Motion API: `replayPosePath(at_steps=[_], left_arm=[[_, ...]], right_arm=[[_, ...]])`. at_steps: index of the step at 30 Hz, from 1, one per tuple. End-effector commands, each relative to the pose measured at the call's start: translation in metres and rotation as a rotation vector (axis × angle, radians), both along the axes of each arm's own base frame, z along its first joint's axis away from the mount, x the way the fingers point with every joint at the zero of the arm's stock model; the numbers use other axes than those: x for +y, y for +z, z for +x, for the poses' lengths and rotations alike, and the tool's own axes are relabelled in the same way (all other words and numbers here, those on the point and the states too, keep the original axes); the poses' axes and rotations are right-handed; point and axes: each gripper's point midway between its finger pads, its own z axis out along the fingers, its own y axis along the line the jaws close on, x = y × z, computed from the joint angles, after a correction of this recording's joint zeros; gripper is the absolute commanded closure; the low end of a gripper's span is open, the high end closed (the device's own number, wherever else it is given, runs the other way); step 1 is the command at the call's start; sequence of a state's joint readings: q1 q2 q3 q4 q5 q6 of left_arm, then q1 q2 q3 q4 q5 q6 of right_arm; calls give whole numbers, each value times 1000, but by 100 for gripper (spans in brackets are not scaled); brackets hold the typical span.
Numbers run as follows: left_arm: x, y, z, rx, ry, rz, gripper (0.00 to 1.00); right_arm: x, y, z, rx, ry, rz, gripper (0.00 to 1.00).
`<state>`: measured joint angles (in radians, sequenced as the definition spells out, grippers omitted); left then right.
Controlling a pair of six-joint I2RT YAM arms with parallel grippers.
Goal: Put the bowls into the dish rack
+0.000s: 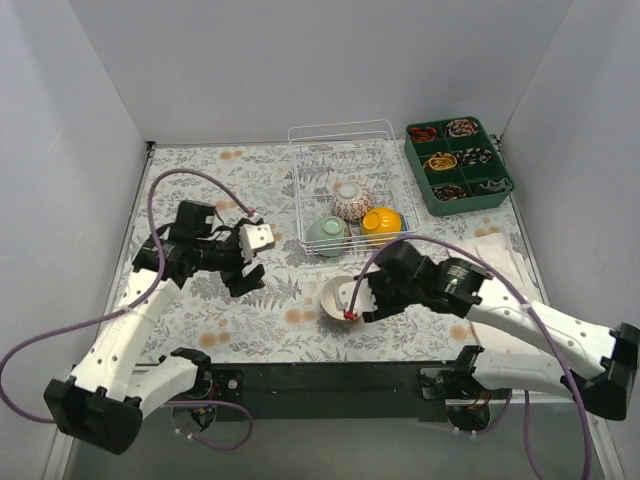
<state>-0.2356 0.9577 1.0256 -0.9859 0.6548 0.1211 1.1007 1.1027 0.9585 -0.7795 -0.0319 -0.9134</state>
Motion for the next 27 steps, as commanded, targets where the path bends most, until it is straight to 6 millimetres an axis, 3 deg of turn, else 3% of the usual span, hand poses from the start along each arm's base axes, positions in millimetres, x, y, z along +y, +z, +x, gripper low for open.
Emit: replayPosePath(at_steps=[1,3,4,6,7,9,10,14,18,27], left_arm=[[-38,-4,-11,37,-154,76,28],[-63,-18,-17,90,-192,159,30],[-76,-11,-15,118,-143,153,31],[-101,-19,-25,145,-158,222,36],[-114,-31,-25,194,-134,259,37],[-141,-28,-36,245,-124,248,37],[-151,-34,-30,233,-102,255,37],[-173,-51,-33,293,-72,279,37],[-196,-59,-39,372,-58,240,36],[-228,-80,-46,360,-86,271,35]], right_arm=[[-42,43,26,88,-343,171,45],[-53,60,34,87,-430,251,44],[-63,65,42,84,-500,278,42],[-73,79,53,57,-570,329,41],[-86,83,65,39,-646,350,39],[-106,98,85,-9,-790,420,37],[-113,102,91,-23,-836,443,34],[-149,120,109,-53,-1080,544,24],[-176,121,114,-61,-1223,584,17],[-202,117,104,-59,-1343,689,14]])
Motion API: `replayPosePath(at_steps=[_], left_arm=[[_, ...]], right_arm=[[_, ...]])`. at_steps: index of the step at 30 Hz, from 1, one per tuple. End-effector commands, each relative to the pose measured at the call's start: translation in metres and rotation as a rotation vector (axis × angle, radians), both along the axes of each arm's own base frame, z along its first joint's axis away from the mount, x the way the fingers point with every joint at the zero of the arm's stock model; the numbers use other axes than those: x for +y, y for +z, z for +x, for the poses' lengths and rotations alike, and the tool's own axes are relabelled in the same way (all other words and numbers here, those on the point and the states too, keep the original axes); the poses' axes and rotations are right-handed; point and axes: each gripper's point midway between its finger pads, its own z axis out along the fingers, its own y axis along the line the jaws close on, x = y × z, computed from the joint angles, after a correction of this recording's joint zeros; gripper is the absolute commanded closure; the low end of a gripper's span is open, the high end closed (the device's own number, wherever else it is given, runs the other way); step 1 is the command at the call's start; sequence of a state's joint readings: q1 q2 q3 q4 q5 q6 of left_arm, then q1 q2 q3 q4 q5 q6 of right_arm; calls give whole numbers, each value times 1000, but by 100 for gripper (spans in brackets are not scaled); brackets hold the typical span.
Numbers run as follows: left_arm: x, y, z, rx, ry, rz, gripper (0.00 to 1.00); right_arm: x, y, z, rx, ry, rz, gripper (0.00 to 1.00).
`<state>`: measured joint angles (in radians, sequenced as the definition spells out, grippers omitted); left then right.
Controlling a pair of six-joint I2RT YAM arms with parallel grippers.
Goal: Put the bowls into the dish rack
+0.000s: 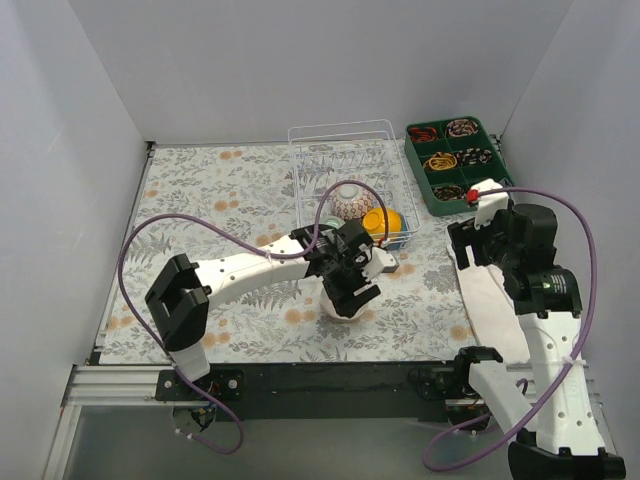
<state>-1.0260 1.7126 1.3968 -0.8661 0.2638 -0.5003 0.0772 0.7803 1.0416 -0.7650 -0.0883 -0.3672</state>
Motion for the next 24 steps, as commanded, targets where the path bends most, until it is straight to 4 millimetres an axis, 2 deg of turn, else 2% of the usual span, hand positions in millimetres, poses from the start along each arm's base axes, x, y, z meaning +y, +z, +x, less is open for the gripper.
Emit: replayPosePath(at_steps=[1,5,11,14,17,20,21,22,24], left_arm=[[-26,13,2,-52,9,-54,35],[-36,1,-5,-44,-7,-41,36],[-50,-21,7,-62,2,-4,36],[-56,-29,13,-68,15,16,41],[-58,-33,17,-73,39,30,49],[-52,-40,21,-94,86,65,60],[-47,-43,20,-92,93,81,66],[-45,-44,19,-90,94,88,76],[-42,-44,17,-86,84,97,86]], right_arm=[[0,12,-3,-66,-24,75,15],[-9,12,-9,-81,-71,96,19],[-17,14,-9,-80,-118,134,20],[-17,12,-9,-74,-121,147,20],[-15,9,-10,-71,-114,155,21],[-13,6,-12,-70,-108,162,21],[-13,6,-12,-70,-109,161,21],[-14,4,-12,-67,-112,163,21],[-14,3,-13,-68,-111,163,21]])
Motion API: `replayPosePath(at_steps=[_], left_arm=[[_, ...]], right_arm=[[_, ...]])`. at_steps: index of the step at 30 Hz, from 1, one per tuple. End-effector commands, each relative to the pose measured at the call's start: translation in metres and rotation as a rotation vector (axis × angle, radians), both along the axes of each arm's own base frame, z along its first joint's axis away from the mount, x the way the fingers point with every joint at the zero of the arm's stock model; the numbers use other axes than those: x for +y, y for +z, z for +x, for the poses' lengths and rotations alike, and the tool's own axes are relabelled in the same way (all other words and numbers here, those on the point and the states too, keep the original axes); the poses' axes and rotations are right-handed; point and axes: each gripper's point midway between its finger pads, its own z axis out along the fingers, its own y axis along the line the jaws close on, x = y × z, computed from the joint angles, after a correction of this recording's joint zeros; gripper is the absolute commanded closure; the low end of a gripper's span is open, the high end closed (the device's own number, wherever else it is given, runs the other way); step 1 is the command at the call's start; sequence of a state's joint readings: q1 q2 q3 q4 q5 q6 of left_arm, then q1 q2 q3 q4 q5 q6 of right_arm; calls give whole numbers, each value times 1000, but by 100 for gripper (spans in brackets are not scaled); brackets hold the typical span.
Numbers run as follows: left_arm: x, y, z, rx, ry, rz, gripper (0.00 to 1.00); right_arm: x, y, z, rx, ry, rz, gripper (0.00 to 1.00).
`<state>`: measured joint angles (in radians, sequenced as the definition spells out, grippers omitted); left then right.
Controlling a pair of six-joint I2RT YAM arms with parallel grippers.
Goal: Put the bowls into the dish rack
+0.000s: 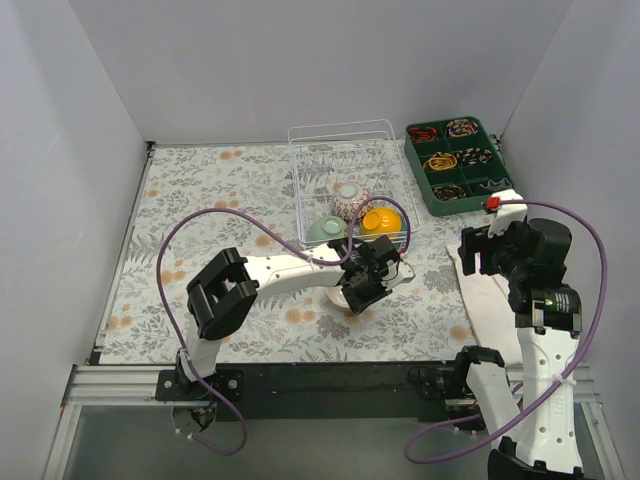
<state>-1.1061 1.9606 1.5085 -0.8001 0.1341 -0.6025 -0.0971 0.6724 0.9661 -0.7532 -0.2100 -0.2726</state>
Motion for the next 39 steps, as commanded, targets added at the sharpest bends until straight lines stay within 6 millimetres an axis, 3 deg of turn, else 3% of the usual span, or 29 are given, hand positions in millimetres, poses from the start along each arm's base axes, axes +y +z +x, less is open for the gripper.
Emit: replayPosePath(at_steps=[1,2,6,9,10,13,18,21,24,25,27,28,31,32,33,34,35,36,37,39], left_arm=[[-1,15,7,-59,11,-18,95],[-2,17,6,-60,5,-21,99],[-1,39,-4,-50,-33,-52,100],[-6,76,-17,-29,-77,-132,100],[-11,100,-22,-27,-105,-199,100],[-19,133,-30,-18,-157,-296,100],[-40,193,-28,-74,-236,-471,100],[-49,223,-10,-121,-228,-567,100],[-52,251,22,-148,-178,-661,100],[-44,259,43,-132,-109,-689,100],[-43,275,65,-97,-68,-770,100],[-31,279,87,-65,9,-796,100],[-18,292,112,44,26,-905,100],[-17,300,115,61,-4,-959,100],[-14,306,105,130,-83,-1016,100],[1,286,101,193,-75,-1031,100],[0,307,105,149,-115,-1153,100],[5,310,103,128,-140,-1209,100],[14,303,100,149,-161,-1242,100],[10,287,102,219,-163,-1246,100]], right_arm=[[3,7,2,-46,5,21,21],[3,5,0,-41,6,24,21],[6,4,0,-30,14,36,21],[10,12,0,-26,39,44,21],[12,15,0,-25,53,50,21],[17,17,4,18,88,59,21],[15,23,11,59,106,33,22],[14,30,14,66,114,24,21],[18,39,17,65,143,31,21],[23,40,19,70,180,42,21],[28,51,23,47,210,48,22],[32,53,27,51,235,64,22],[39,60,43,57,271,106,23],[41,66,48,47,280,116,24],[43,68,54,42,292,125,25],[46,62,61,66,316,145,25],[47,63,66,64,330,147,26],[49,64,71,59,345,149,26],[51,61,81,65,364,157,26],[53,65,91,55,381,159,26]])
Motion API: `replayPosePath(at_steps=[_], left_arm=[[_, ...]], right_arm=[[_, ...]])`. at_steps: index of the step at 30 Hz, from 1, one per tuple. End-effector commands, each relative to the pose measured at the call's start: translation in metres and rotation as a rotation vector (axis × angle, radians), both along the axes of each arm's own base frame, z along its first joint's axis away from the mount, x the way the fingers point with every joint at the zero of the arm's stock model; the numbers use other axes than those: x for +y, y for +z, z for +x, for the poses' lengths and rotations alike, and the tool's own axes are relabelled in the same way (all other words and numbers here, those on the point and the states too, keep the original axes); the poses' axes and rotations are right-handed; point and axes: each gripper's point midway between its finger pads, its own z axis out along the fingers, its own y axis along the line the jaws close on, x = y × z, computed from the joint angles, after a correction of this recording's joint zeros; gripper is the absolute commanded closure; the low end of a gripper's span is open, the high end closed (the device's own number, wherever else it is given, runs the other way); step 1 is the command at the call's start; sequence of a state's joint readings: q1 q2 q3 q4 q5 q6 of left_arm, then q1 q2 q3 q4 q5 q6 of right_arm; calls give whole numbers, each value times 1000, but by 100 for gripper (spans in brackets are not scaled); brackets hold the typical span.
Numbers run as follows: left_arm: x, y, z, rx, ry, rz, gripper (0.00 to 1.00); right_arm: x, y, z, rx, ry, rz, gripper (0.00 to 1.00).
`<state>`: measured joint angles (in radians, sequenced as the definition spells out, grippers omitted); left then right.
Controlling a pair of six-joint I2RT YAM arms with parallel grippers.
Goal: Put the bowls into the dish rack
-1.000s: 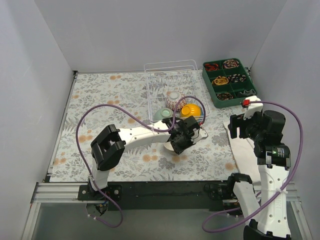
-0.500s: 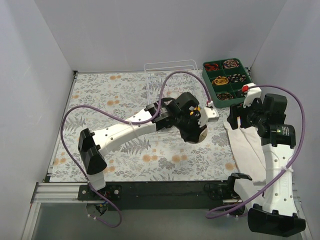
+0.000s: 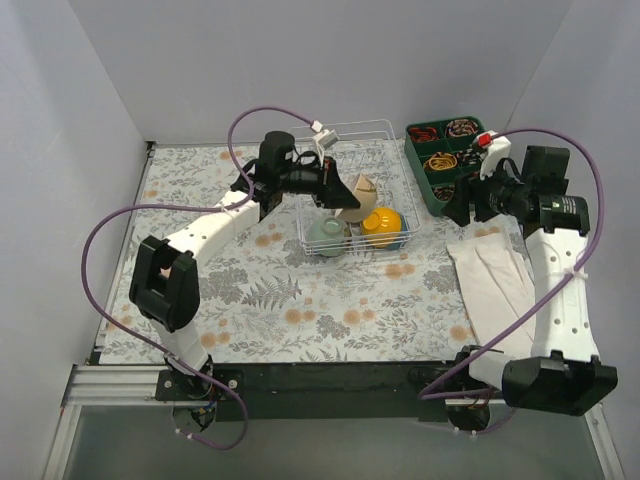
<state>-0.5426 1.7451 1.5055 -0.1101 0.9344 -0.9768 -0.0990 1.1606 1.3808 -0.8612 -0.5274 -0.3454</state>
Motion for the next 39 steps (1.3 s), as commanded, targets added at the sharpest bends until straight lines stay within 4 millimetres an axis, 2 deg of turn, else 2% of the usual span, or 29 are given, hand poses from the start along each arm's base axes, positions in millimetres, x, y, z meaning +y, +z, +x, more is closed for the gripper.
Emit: replayPosePath(at_steps=[1,2,6,8,9,10,11,13,14,17,21,25,31,35,39], left_arm=[[-3,54,-51,-70,-280,-268,100],[-6,42,-44,-57,-269,-273,100],[-9,30,-40,-33,-262,-286,100],[-4,28,-38,-24,-261,-300,100],[-3,19,-36,9,-252,-295,100],[1,18,-36,60,-244,-298,100],[3,20,-37,23,-254,-319,100],[5,9,-32,57,-230,-319,100],[6,9,-28,53,-215,-329,100],[7,7,-20,42,-198,-339,100],[7,0,-9,66,-171,-345,100],[6,-9,4,99,-141,-350,100],[10,-28,17,140,-108,-338,100],[15,-40,23,175,-84,-329,100],[22,-49,27,199,-61,-320,100]], right_arm=[[12,18,30,-65,92,45,26],[15,17,35,-63,106,48,27],[27,12,59,-28,136,55,29],[39,10,67,-20,167,45,30],[39,7,70,-14,159,37,30],[56,2,68,0,197,29,30],[63,-3,67,9,221,24,30],[79,-11,65,9,255,-4,30],[85,-11,65,5,271,-4,30],[100,-9,68,-4,304,-23,30],[103,-1,82,-19,294,-43,30],[105,-21,92,33,285,-87,30],[109,-66,82,164,308,-113,37],[118,-83,77,205,367,-117,54],[126,-103,71,275,399,-115,62]])
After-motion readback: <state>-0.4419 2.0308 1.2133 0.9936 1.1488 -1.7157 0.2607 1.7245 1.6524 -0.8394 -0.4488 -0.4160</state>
